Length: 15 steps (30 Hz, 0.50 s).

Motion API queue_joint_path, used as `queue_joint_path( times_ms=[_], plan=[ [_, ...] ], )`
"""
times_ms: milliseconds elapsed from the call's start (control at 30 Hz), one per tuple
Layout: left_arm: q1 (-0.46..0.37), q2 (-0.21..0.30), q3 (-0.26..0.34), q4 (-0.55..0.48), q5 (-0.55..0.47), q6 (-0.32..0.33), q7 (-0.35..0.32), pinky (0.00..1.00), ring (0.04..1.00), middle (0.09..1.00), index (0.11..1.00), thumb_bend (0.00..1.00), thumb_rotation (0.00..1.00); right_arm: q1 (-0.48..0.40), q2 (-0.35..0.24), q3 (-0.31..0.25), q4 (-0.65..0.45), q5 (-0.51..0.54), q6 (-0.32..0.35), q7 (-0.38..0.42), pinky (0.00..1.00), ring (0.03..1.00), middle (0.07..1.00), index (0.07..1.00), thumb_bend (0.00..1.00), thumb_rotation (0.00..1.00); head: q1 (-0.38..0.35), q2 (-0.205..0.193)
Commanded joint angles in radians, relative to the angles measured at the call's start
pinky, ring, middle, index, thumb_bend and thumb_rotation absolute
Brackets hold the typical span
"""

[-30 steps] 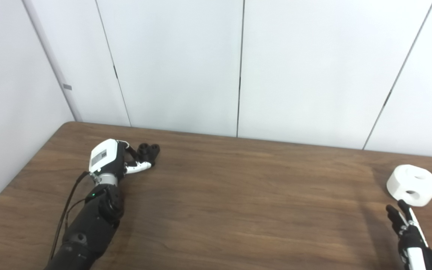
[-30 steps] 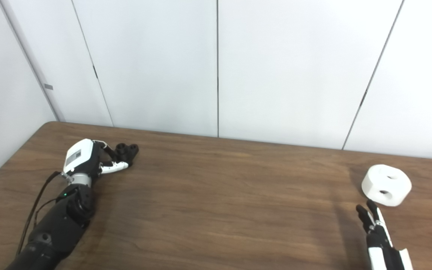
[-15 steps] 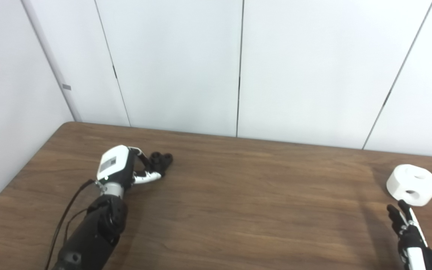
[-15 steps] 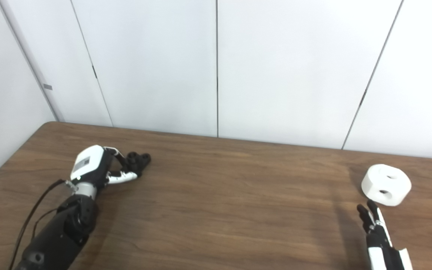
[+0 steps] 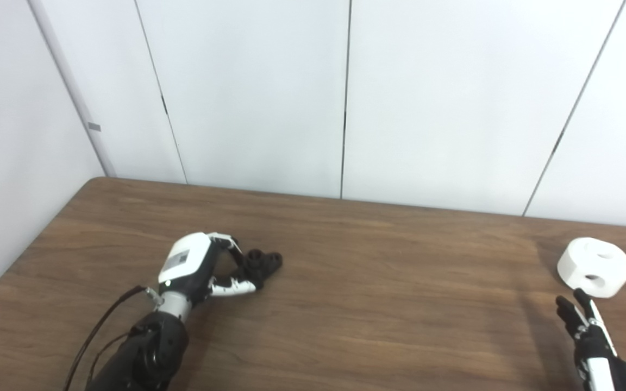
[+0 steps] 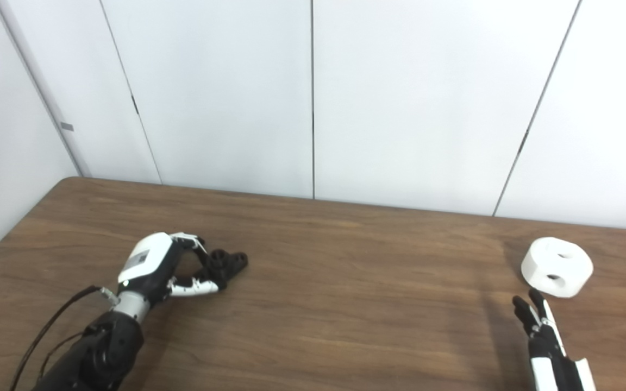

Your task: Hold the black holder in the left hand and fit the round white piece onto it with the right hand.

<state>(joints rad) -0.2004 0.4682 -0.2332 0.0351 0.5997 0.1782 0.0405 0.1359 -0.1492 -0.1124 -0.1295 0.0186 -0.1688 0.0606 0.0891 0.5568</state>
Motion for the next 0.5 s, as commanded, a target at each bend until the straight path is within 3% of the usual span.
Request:
queue_joint_path(
  times_ms=[0, 100, 300, 467],
  plan=[
    [0.012, -0.002, -0.013, -0.060, 0.004, -0.011, -0.044, 0.86, 0.895, 0.800, 0.484, 0.52, 0.05, 0.032, 0.034, 0.020, 0.019, -0.005, -0.008, -0.012, 1.00, 0.958, 0.935, 0.974, 0.58, 1.00, -0.009, 0.010],
    [0.039, -0.007, -0.028, -0.111, 0.005, -0.027, -0.082, 0.91, 0.893, 0.796, 0.484, 0.52, 0.05, 0.035, 0.043, 0.026, -0.005, -0.014, 0.017, -0.018, 1.00, 0.954, 0.934, 0.978, 0.57, 1.00, -0.028, 0.025],
    [0.081, -0.030, -0.077, -0.208, 0.029, -0.039, -0.158, 0.87, 0.908, 0.816, 0.485, 0.52, 0.05, 0.034, 0.060, 0.032, -0.042, -0.027, 0.063, -0.028, 1.00, 0.956, 0.939, 0.978, 0.55, 1.00, -0.066, 0.062],
    [0.110, -0.053, -0.123, -0.266, 0.059, -0.056, -0.205, 0.90, 0.915, 0.816, 0.485, 0.52, 0.05, 0.032, 0.069, 0.043, -0.071, -0.038, 0.097, -0.036, 1.00, 0.952, 0.940, 0.983, 0.53, 1.00, -0.105, 0.096]
  ],
)
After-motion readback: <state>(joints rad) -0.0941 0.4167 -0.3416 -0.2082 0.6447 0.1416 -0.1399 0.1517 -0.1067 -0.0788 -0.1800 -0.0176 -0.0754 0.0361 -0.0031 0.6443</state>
